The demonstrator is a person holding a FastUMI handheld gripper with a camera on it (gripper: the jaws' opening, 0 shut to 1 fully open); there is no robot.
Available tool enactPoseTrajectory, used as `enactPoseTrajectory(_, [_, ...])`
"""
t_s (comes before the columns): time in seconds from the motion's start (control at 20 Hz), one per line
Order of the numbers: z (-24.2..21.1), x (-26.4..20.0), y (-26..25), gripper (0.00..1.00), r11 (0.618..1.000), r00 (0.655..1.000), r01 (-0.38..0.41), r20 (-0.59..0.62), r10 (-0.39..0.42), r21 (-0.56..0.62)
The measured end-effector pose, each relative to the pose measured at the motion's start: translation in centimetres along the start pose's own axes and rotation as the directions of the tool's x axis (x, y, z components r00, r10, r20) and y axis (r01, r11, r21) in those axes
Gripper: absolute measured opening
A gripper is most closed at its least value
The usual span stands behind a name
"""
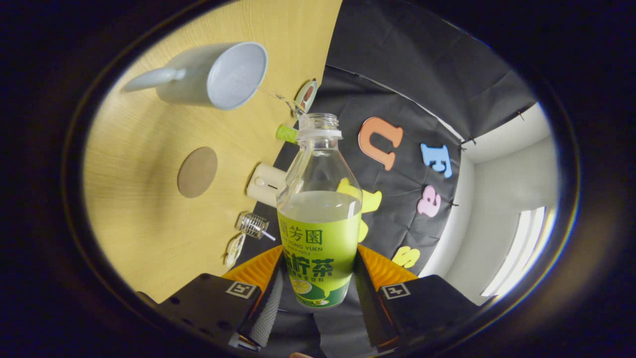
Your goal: Take the bottle from table, then pour the juice into the cup, finally place the bottle on the coaster
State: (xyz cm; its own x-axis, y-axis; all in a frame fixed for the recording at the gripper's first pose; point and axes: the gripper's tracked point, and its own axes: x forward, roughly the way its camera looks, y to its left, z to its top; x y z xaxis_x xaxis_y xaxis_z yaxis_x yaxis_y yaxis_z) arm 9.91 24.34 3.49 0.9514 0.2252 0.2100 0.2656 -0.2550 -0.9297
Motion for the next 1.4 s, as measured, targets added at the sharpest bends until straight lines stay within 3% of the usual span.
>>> enactPoseTrajectory(1.4, [1.3,0.6,-3.9,0.76,0.982,0.995,0.085,0.059,-0.076,-0.168])
